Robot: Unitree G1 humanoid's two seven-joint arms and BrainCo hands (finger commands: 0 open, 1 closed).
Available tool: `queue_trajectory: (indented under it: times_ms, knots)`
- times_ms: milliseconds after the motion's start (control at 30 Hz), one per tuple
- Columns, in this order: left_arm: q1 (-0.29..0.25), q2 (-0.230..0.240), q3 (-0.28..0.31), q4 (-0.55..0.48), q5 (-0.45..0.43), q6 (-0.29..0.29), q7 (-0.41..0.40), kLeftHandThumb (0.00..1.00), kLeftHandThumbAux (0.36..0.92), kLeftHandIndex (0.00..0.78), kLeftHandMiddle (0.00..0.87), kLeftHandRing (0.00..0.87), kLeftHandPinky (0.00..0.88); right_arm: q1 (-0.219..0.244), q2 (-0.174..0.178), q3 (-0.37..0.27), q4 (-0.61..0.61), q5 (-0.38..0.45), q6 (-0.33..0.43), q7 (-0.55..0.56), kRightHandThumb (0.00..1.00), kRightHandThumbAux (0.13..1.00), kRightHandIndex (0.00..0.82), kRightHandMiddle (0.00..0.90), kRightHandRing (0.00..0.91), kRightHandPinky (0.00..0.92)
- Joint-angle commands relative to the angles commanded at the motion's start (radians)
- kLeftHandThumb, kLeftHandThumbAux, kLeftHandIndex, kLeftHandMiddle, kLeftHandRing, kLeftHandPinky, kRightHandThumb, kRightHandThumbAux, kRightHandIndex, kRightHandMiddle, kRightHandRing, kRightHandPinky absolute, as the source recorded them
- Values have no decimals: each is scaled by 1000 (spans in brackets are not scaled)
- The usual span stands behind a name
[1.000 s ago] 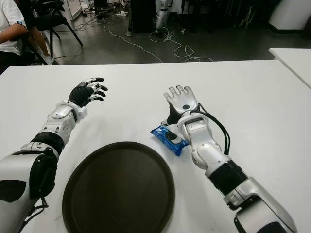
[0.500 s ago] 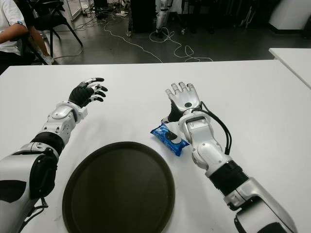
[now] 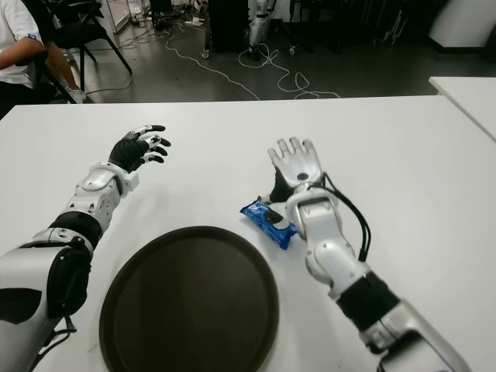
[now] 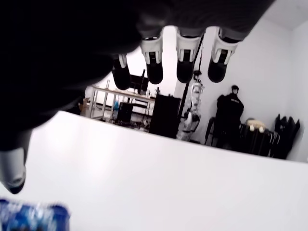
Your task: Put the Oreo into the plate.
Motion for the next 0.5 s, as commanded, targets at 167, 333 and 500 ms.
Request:
queue_trajectory:
  times_ms: [167,333,500]
  knots:
    - [1,1,-4,0,1,-1,0,120,600,279,490,514,502,16,0,-8,-8,-7,5,0,0,498,0,29,31,46]
    - [2,2,-8,0,0,-4,-3,125,601,269,483,510,501,28,7,-19,-11,-12,14,-5,0,500,0,30,30,48]
    - [3,2,-11,-1,0,-5,-3,132,610,272,484,504,498,39,8,-27,-14,-17,15,-6,0,506,0,36,37,52]
